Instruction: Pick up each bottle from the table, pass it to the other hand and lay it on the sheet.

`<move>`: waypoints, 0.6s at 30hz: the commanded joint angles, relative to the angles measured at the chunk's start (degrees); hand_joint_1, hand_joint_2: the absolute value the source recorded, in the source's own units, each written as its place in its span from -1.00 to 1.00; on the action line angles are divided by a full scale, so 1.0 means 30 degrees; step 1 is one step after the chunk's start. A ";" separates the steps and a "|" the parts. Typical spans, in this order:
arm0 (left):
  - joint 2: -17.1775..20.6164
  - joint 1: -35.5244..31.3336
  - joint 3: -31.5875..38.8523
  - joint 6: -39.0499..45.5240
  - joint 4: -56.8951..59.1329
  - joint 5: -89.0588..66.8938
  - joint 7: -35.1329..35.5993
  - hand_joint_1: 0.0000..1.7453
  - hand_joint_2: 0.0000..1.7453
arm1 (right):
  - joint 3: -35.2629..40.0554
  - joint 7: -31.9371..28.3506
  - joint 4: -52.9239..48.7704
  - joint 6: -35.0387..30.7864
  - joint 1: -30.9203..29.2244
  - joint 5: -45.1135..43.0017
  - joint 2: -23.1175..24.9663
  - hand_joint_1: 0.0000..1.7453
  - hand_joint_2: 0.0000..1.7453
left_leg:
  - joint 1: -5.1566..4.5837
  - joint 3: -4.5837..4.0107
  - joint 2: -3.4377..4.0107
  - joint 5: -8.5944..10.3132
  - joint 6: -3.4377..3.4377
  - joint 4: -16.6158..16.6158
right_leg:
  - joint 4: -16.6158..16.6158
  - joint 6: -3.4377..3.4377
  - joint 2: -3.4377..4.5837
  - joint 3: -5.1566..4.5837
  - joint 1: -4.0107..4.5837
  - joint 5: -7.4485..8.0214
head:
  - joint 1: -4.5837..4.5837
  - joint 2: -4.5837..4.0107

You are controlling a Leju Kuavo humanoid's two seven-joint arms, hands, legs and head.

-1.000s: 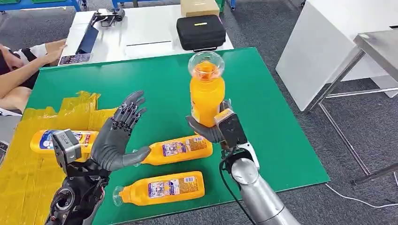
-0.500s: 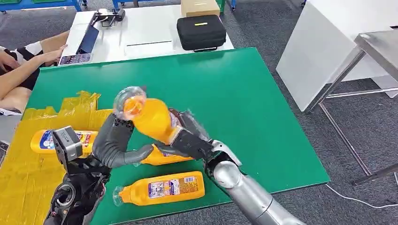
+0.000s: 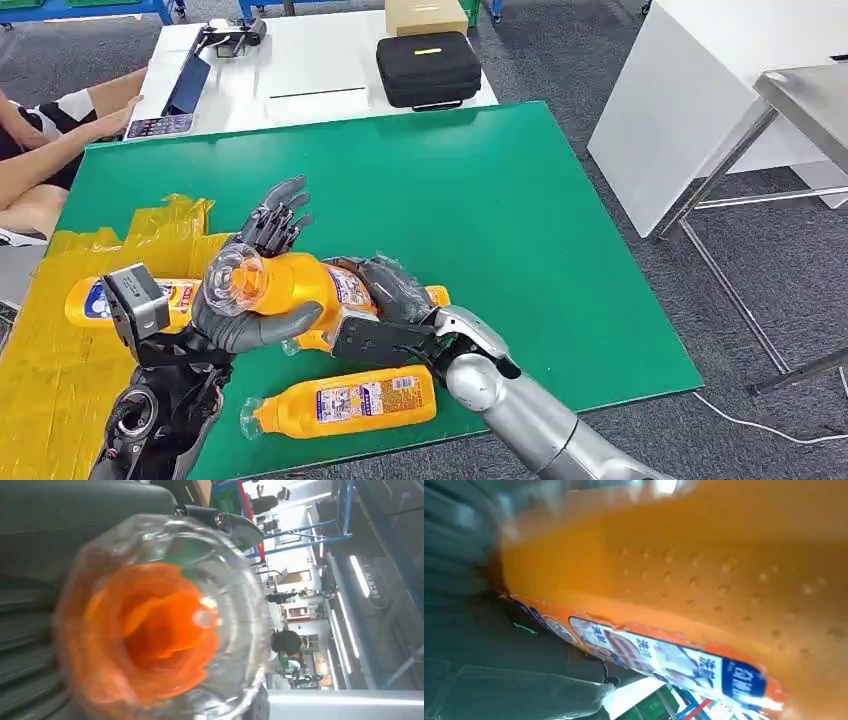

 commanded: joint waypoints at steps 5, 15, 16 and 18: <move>-0.0171 -0.0634 -0.0522 0.0200 0.0429 -0.0465 0.0153 -0.94 1.00 | 0.1332 0.0029 0.1532 0.0517 -0.1267 0.0717 0.0167 1.00 1.00 | 0.0016 0.0095 0.0022 -0.0042 -0.0035 0.0000 | -0.0016 -0.0046 0.0099 0.0100 0.0009 -0.0033 | 0.0000 0.0007; -0.0178 -0.0781 -0.0749 0.0063 0.0628 -0.0451 0.0144 1.00 1.00 | 0.1075 0.0212 0.1158 0.0276 -0.1201 0.0669 0.0155 1.00 1.00 | 0.0017 0.0096 0.0009 -0.0041 -0.0035 -0.0003 | -0.0019 -0.0045 0.0086 0.0106 0.0008 -0.0036 | 0.0000 0.0007; -0.0186 -0.0812 -0.0772 0.0031 0.0662 -0.0443 0.0145 1.00 1.00 | 0.1039 0.0231 0.1076 0.0210 -0.1176 0.0642 0.0149 1.00 1.00 | 0.0012 0.0063 -0.0002 -0.0026 -0.0027 -0.0003 | -0.0014 -0.0035 0.0057 0.0072 0.0005 -0.0025 | 0.0007 0.0000; -0.0221 -0.0873 -0.0800 -0.0040 0.0690 -0.0409 0.0157 1.00 1.00 | 0.0993 0.0258 0.0917 0.0111 -0.1161 0.0591 0.0116 1.00 1.00 | 0.0010 0.0066 -0.0007 -0.0027 -0.0028 -0.0001 | -0.0009 -0.0039 0.0056 0.0075 0.0003 -0.0030 | 0.0000 0.0000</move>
